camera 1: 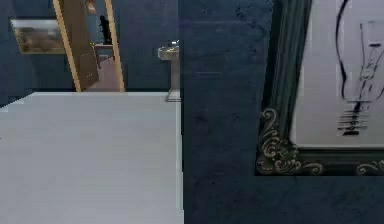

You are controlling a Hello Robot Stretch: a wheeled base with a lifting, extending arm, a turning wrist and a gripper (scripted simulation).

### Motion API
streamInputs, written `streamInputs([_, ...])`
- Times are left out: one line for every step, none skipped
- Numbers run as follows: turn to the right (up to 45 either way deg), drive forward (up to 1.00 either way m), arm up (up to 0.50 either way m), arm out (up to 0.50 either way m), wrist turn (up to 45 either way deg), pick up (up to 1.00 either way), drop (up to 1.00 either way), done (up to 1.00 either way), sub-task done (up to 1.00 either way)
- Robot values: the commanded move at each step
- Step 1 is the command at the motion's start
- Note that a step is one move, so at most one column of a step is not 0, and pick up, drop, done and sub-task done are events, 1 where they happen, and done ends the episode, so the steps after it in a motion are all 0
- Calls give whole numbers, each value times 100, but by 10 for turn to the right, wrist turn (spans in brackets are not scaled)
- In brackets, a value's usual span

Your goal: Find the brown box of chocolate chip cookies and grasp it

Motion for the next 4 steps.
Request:
streamInputs([-450, 0, 0, 0, 0, 0, 0, 0, 0])
streamInputs([-150, 0, 0, 0, 0, 0, 0, 0, 0])
streamInputs([0, 100, 0, 0, 0, 0, 0, 0, 0])
streamInputs([-30, 0, 0, 0, 0, 0, 0, 0, 0])
